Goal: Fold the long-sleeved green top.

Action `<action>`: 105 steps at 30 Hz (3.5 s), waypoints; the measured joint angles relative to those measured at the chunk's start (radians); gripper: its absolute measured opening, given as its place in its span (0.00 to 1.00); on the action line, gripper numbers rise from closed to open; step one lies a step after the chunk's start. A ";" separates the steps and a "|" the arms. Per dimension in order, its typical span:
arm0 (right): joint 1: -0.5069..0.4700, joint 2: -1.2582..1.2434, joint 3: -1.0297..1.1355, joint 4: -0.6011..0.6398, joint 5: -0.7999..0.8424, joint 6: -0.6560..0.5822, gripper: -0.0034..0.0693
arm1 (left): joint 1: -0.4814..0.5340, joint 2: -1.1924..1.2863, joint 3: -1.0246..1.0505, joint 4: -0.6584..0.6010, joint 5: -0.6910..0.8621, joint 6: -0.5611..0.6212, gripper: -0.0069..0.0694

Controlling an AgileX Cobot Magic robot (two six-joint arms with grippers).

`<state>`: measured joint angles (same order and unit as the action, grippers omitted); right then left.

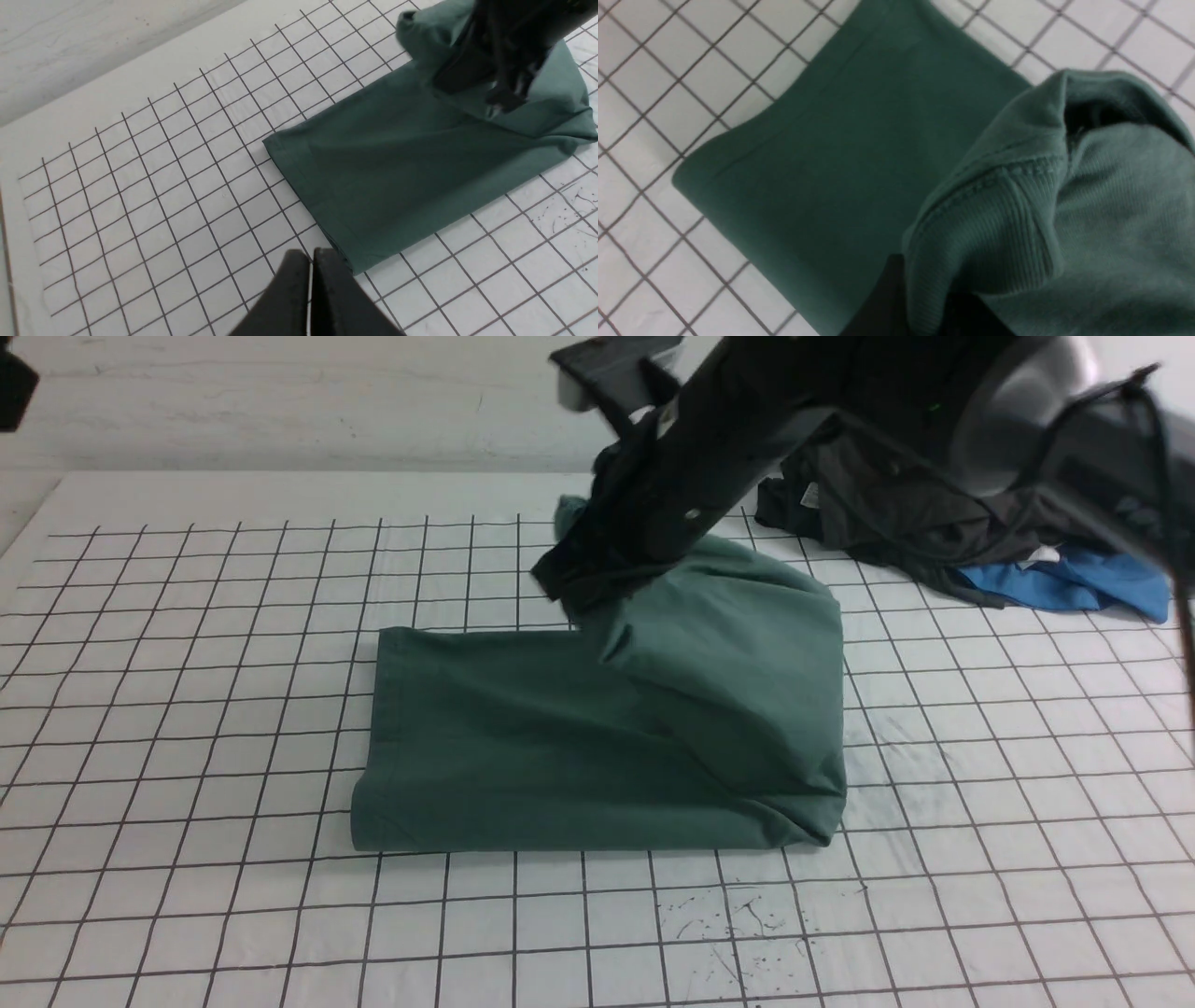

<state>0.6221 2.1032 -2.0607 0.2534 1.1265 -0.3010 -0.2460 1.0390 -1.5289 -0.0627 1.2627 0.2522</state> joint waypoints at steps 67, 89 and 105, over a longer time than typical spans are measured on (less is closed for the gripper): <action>0.071 -1.447 1.191 -0.090 -0.491 0.092 0.03 | 0.000 -1.038 1.021 0.119 -0.266 -0.308 0.08; 0.071 -2.026 1.436 -0.114 -0.599 0.093 0.03 | 0.000 -1.038 1.034 0.118 -0.272 -0.308 0.08; -0.184 -2.026 1.808 -0.103 -0.941 0.144 0.03 | 0.000 -1.038 1.034 0.118 -0.272 -0.308 0.08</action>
<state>0.4384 0.0775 -0.2525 0.1503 0.1852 -0.1573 -0.2460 0.0012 -0.4945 0.0551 0.9905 -0.0554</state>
